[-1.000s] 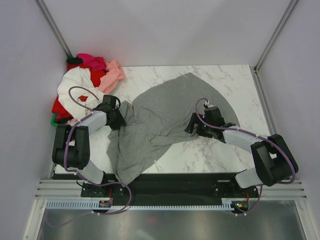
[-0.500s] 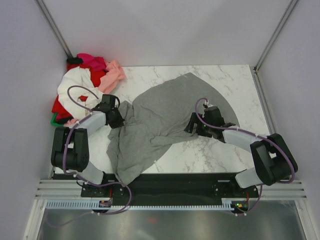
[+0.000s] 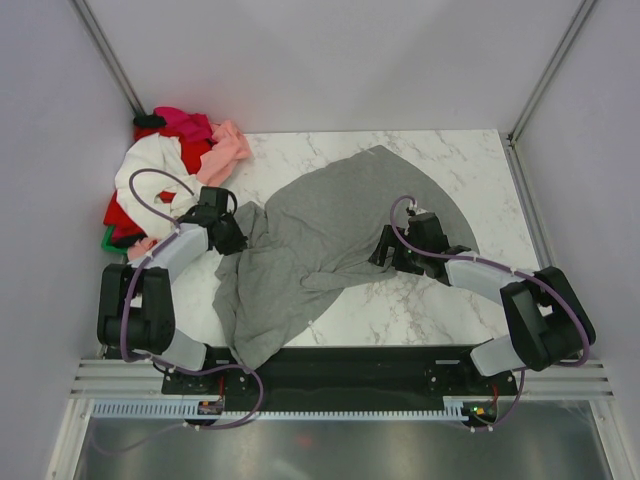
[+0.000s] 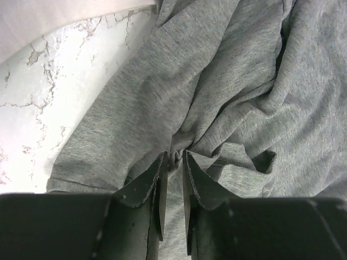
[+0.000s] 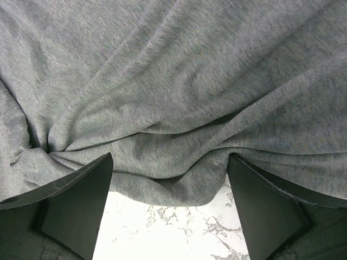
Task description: Fold and stack the t-shirts
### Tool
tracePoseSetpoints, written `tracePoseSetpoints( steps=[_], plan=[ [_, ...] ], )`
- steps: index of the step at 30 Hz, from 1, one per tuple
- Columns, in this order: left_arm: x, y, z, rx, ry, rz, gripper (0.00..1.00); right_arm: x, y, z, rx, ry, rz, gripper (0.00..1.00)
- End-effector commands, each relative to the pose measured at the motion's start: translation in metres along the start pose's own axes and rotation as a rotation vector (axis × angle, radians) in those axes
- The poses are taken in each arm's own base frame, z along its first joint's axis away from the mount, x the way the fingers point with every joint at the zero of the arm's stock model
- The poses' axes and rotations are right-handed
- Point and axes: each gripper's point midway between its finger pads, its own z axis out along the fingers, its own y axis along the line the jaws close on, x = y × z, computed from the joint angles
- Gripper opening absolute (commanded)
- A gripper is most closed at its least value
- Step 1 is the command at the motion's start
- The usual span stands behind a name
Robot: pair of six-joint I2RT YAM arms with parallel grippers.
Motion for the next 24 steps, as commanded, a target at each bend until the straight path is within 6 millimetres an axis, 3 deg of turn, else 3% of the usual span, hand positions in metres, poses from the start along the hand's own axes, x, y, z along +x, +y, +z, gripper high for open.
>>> tracePoseSetpoints(
  steps=[1,21,23,24],
  plan=[
    [-0.013,-0.007,-0.013,0.035,-0.039,0.031,0.25,0.029,-0.018,0.003,0.059,0.104,-0.001,0.94],
    [0.003,-0.001,0.005,0.009,0.028,0.037,0.19,0.029,-0.018,0.003,0.056,0.102,-0.003,0.94],
    [0.001,-0.002,0.003,0.017,0.018,0.036,0.02,0.029,-0.018,0.003,0.056,0.102,-0.003,0.95],
    [-0.001,-0.003,0.001,0.021,0.012,0.036,0.02,0.030,-0.018,0.003,0.057,0.105,-0.004,0.94]
  ],
)
